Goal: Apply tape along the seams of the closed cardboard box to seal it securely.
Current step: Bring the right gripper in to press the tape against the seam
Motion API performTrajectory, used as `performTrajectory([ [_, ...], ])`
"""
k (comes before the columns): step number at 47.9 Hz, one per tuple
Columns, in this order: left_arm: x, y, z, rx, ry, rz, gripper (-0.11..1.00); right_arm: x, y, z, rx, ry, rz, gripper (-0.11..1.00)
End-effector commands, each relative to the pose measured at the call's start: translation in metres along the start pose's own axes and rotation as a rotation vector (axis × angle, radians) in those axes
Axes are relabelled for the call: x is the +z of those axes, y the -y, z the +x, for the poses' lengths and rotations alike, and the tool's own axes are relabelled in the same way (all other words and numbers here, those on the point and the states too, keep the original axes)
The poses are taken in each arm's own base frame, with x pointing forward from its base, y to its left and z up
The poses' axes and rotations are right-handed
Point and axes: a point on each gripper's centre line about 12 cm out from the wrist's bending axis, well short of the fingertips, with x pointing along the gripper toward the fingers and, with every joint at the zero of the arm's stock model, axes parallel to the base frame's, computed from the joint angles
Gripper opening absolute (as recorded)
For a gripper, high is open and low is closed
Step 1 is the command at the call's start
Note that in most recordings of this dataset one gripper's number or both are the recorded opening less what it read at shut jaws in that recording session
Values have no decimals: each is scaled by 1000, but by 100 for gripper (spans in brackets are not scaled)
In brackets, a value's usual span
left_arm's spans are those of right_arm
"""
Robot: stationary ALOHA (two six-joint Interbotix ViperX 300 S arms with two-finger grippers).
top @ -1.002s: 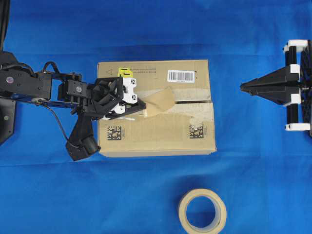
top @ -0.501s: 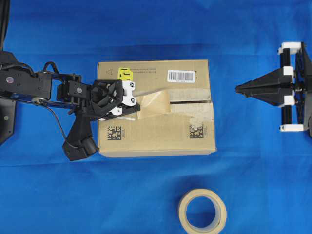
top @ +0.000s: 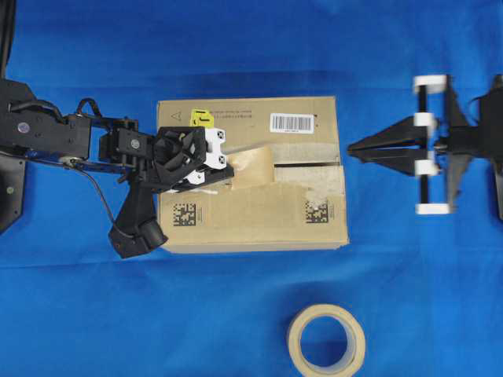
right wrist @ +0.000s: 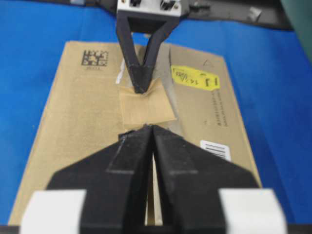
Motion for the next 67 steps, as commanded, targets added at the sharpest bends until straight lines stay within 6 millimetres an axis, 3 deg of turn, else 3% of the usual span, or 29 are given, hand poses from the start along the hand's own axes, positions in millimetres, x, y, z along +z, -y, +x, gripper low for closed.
performTrajectory([
  [1,0,-12,-3,37,0,-2,0,11,-1,14,-1,15,3,21],
  [10,0,-10,-4,29,1,-1,0,11,-1,46,-2,-23,-12,43],
  [34,1,-9,-4,26,3,-7,0,8,1,115,-5,-167,-36,45],
  [67,1,-10,-4,27,3,-15,0,-32,15,133,-42,-327,1,49],
])
